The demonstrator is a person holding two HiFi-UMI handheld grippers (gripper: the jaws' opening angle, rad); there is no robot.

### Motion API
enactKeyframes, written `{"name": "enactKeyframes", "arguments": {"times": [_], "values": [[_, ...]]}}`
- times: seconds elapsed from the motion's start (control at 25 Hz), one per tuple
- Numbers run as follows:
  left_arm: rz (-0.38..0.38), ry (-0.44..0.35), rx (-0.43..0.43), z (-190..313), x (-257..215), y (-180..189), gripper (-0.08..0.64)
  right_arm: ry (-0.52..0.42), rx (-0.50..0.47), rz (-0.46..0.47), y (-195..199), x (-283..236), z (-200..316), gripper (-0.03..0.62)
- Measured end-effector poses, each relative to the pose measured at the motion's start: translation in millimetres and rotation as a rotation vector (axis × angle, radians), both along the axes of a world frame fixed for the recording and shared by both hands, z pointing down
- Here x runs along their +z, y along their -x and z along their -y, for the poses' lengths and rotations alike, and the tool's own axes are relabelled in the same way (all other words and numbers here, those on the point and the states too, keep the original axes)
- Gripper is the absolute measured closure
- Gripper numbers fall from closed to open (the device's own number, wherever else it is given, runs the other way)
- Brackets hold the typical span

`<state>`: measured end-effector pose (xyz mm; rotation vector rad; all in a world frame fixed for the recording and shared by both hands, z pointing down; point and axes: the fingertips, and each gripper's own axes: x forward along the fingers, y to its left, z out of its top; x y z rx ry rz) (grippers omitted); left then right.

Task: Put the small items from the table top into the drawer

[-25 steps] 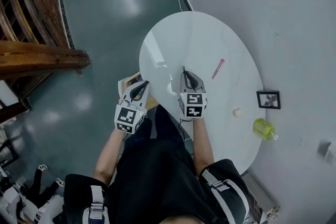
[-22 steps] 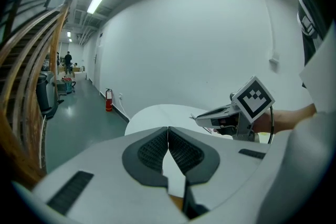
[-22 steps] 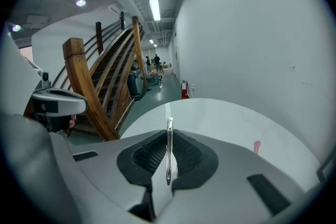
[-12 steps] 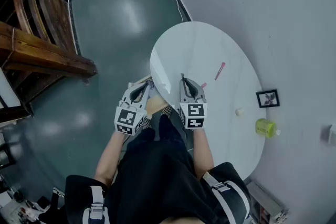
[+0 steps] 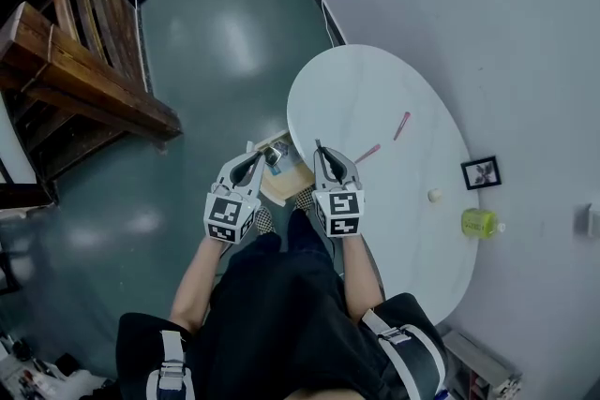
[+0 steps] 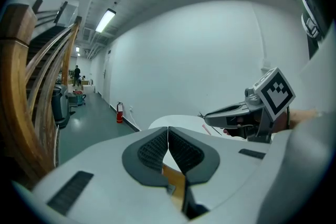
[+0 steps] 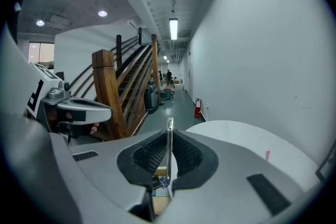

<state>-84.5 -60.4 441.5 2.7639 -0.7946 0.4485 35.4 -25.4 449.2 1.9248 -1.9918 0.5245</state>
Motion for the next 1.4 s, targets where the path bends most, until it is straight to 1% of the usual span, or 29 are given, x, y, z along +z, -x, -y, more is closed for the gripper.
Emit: {"name": "enactKeyframes", "arguments": {"times": [0.28, 0.44, 0.6, 0.88, 1.12, 1.28, 1.4], "values": [[-0.016, 0.007, -0.025, -9.1, 5.4, 43.9, 0.54, 0.001, -0.039, 0.024, 48.6, 4.0, -3.3, 0.537], [-0.019, 0.013, -0.047, -6.8, 10.5, 65.0, 0.54, 0.003, -0.067, 0.017, 70.4, 5.8, 1.5, 0.537], [-0.029, 0.03, -0.094, -2.6, 16.0, 81.3, 0.54, 0.043, -0.11, 0.02, 88.9, 20.3, 6.5, 0.537], [-0.001, 0.08, -0.127, 5.0, 54.8, 89.8, 0.54, 0.117, -0.16, 0.032, 97.5, 72.9, 16.4, 0.537], [0.023, 0.137, -0.157, 5.4, 100.7, 91.7, 0.54, 0.192, -0.193, 0.039, 98.5, 130.3, 20.6, 0.537], [0.053, 0.159, -0.174, 8.4, 129.5, 94.9, 0.54, 0.237, -0.211, 0.042, 99.5, 168.1, 21.5, 0.537], [0.056, 0.183, -0.19, 9.1, 149.1, 94.6, 0.54, 0.27, -0.223, 0.051, 98.0, 192.1, 19.2, 0.537]]}}
